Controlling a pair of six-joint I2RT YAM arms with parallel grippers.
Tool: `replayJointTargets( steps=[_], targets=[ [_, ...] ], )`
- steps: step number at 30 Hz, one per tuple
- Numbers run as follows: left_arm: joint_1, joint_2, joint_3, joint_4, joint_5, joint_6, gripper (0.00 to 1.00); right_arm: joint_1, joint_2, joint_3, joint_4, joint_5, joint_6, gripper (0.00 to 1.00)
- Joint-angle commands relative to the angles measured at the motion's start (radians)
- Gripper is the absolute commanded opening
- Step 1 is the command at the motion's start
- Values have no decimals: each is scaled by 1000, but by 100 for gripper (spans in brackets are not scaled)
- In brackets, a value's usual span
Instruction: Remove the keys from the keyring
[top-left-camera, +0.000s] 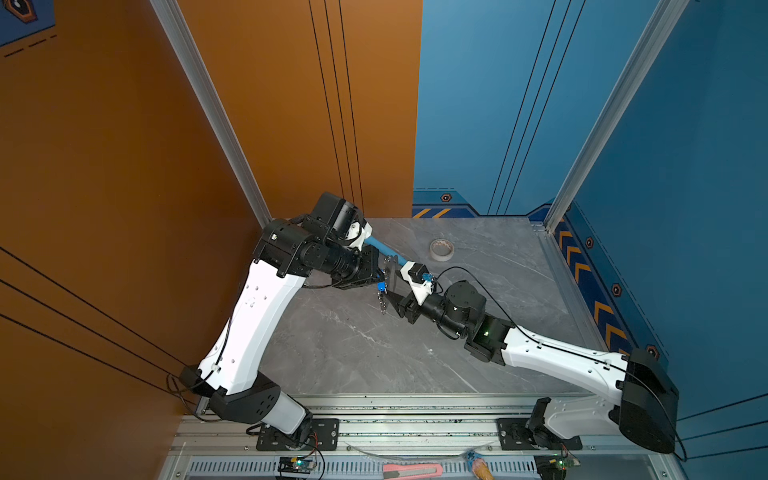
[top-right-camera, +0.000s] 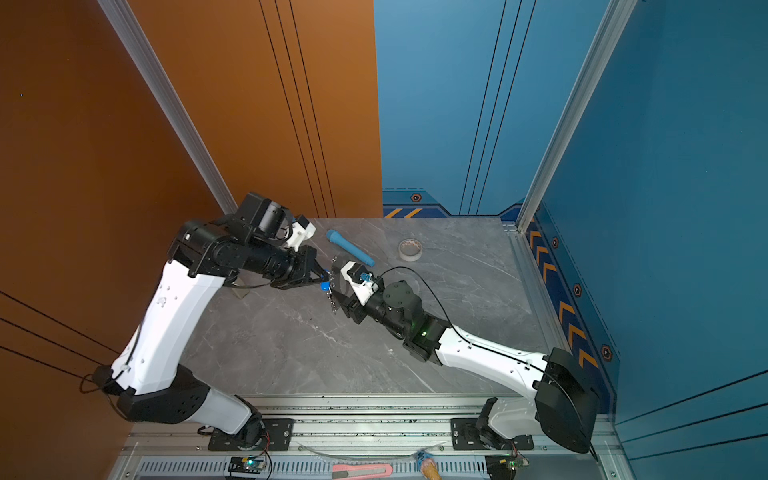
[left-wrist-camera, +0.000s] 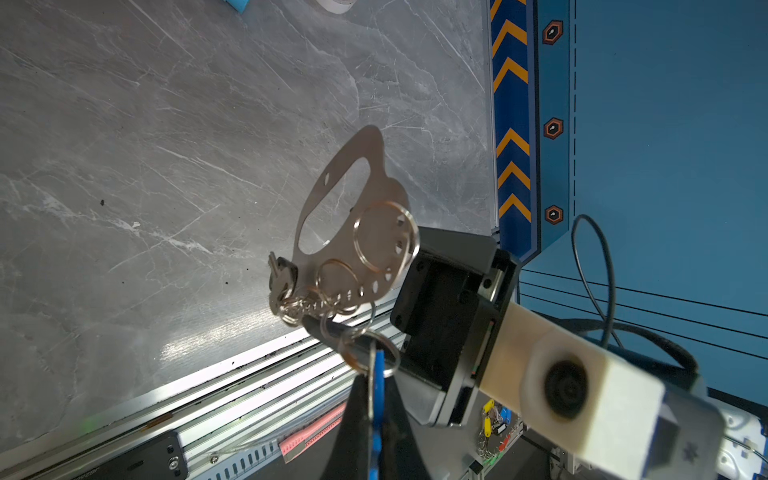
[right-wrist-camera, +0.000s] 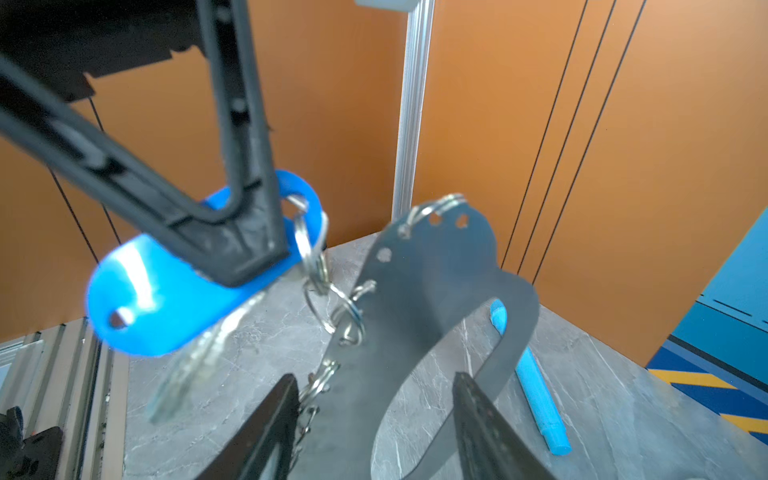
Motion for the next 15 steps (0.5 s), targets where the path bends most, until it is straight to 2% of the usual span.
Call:
replayJointTargets(
  steps=[1, 15],
  targets=[
    [15, -10, 13, -28, 10, 34, 0, -5, -53, -17, -20, 19, -8, 59],
    [10, 13, -55, -45, -3, 56, 0, -14, -111, -77, -46, -23, -5, 57]
  ],
)
